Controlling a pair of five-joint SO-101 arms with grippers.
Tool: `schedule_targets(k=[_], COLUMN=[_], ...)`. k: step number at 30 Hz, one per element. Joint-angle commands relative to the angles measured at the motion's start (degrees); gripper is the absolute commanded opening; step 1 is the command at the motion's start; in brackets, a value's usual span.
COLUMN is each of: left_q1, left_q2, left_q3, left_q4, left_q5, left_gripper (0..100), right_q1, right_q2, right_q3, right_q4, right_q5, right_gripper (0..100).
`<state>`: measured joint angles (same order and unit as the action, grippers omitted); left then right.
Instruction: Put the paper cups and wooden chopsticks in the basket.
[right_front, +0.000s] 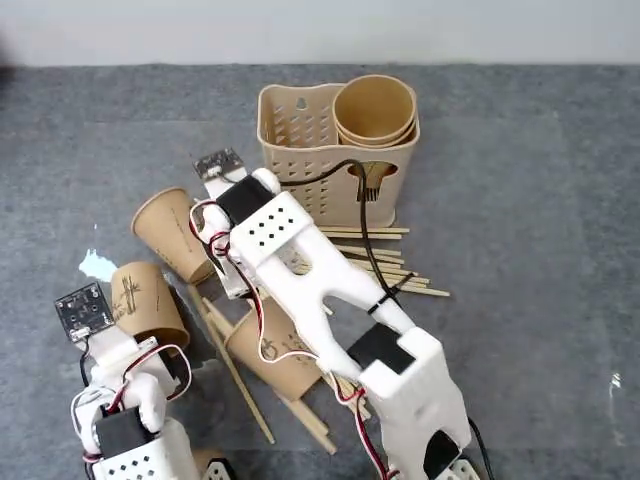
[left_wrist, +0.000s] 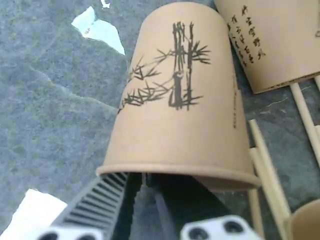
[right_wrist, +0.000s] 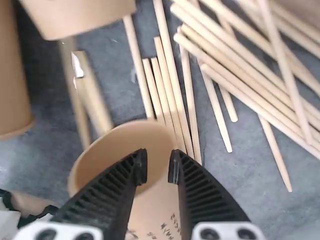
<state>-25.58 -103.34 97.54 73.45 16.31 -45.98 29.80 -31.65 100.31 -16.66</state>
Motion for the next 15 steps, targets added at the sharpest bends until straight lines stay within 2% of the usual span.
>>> schedule_targets(k=[1,15], left_q1=[-0.4,-0.4], left_q2=[-1.1,-1.1], left_q3=[-1.1,-1.1], left_q4=[-1.2,-1.2], left_q5=[0.0,0.0], left_gripper=[1,1], right_q1=[0.9,1.9], right_q2=[0.0,-0.6], right_q3=[-3.0,-3.3], right_q4=[2.5,2.6], right_q5=[-0.6,-0.5], right_gripper=[9.1,9.1])
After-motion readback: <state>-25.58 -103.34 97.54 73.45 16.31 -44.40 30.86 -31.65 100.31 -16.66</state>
